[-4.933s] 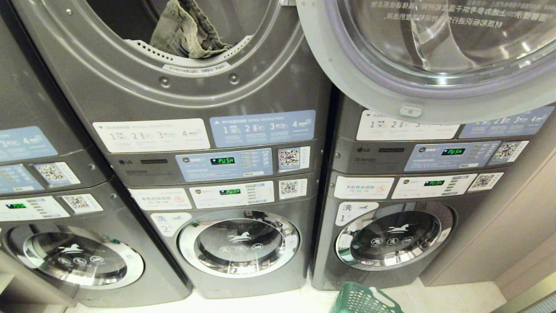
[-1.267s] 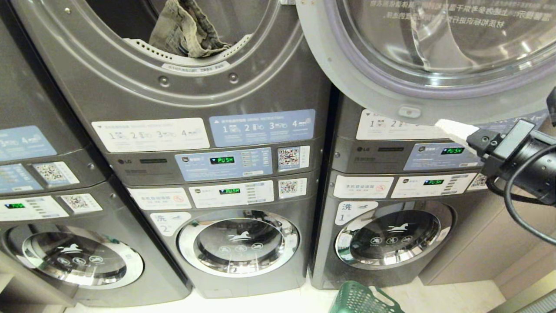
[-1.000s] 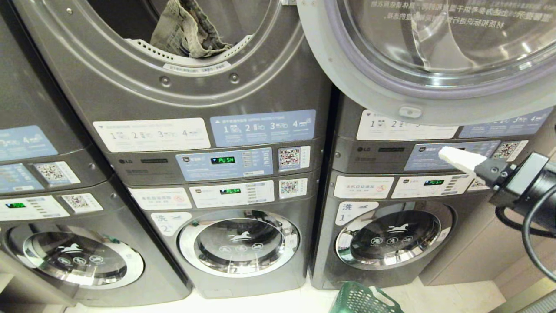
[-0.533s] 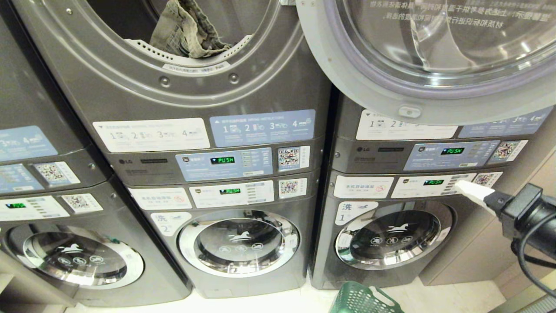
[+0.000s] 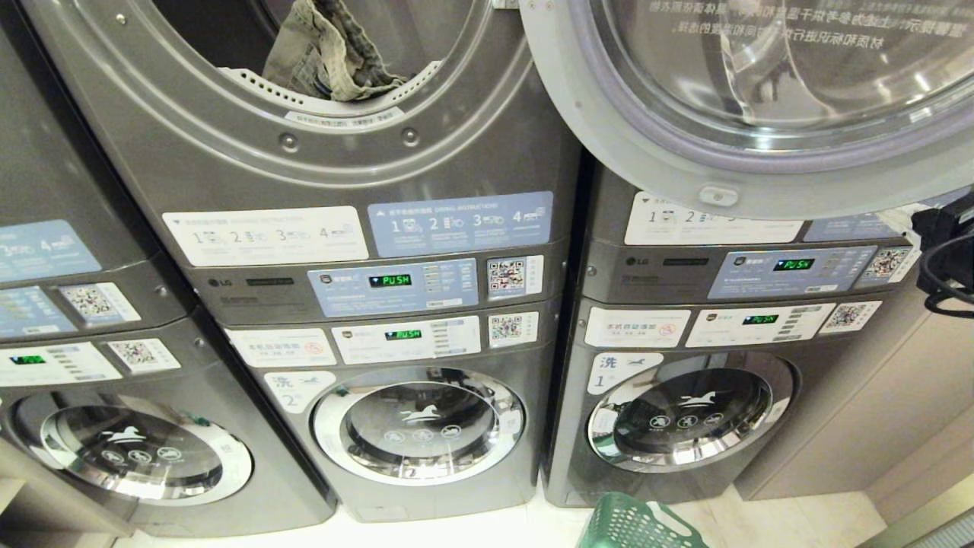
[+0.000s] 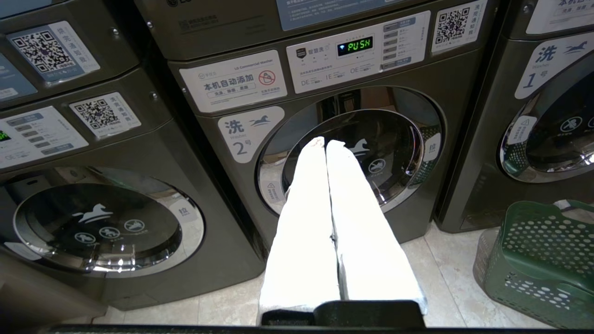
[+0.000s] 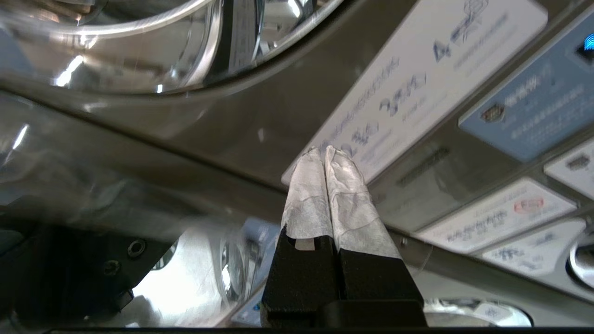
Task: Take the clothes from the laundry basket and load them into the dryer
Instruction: Close the dryer
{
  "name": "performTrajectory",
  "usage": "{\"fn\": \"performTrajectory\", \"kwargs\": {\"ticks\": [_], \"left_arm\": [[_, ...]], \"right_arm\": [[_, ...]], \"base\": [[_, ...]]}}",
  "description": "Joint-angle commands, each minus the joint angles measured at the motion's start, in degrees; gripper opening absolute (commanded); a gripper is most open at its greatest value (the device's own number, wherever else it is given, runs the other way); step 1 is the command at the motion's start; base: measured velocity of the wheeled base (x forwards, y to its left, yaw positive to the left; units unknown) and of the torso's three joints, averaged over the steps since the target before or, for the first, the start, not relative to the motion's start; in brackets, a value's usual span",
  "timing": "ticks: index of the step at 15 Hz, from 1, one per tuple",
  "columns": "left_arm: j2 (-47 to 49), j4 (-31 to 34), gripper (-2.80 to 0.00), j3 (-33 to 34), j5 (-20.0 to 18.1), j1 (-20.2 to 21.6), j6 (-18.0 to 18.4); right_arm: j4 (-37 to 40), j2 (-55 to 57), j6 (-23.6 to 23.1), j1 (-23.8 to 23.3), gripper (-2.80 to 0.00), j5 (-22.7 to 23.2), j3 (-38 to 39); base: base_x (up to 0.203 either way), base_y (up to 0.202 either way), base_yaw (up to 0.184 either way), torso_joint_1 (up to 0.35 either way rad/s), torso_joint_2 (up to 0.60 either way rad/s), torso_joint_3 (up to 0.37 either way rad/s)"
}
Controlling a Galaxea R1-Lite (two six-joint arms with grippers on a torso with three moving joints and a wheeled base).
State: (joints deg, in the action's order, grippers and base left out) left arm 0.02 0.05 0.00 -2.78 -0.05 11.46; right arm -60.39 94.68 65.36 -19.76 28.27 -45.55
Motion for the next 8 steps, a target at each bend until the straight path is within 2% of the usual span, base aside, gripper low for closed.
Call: {"fn": "performTrajectory", "kwargs": {"ticks": [1,4,8], "left_arm": [[0.0,0.0,-2.80,0.0,0.0,0.0,0.1],[0.0,0.0,-2.80,0.0,0.0,0.0,0.1],[0.0,0.0,-2.80,0.0,0.0,0.0,0.1]], "right_arm": [[-0.3,4.5,0.5,-1.5,-2.80,0.8,-3.6],[-0.9,4.6,0.6,-1.4,-2.80,3.5,-5.2],[-9.4,1.7,2.8,-1.0,-2.80,10.2,-4.0]], "base": [[0.000,0.000,0.000,0.000,0.00,0.000],[0.000,0.000,0.000,0.000,0.00,0.000],[0.000,0.000,0.000,0.000,0.00,0.000]]}}
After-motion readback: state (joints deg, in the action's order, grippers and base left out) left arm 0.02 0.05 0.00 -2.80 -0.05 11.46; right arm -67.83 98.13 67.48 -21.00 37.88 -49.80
